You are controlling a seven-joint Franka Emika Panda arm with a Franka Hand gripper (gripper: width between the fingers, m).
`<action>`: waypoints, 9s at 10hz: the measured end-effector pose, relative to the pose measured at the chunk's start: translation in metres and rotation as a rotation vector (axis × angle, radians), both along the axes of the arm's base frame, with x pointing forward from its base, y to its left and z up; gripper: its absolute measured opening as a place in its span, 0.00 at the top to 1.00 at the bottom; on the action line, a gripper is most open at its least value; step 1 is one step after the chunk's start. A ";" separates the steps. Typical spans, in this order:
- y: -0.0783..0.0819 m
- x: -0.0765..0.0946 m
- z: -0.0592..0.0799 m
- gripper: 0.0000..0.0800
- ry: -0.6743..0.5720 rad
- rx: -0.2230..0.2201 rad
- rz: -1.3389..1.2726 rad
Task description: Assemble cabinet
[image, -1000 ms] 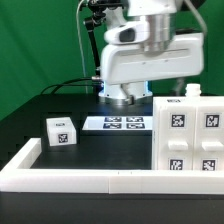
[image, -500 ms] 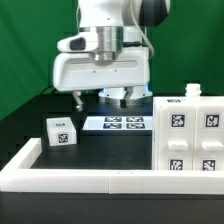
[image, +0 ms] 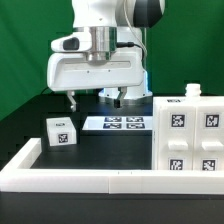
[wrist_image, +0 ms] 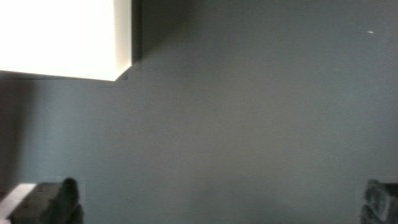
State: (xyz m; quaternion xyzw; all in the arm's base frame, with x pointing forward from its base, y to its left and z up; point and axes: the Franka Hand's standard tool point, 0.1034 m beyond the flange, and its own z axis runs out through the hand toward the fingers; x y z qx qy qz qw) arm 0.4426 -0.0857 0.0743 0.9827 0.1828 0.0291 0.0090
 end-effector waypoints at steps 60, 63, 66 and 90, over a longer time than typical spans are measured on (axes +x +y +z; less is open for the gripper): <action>0.157 0.174 0.099 0.30 0.038 0.045 -0.168; 0.159 0.176 0.099 0.30 0.025 0.048 -0.164; 0.164 0.172 0.087 0.30 0.036 0.048 -0.157; 0.169 0.175 0.087 0.30 -0.053 0.173 -1.132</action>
Offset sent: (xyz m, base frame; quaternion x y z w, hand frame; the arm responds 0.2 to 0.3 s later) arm -0.0181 -0.0493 -0.0135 0.0325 -0.0176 -0.0009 0.9993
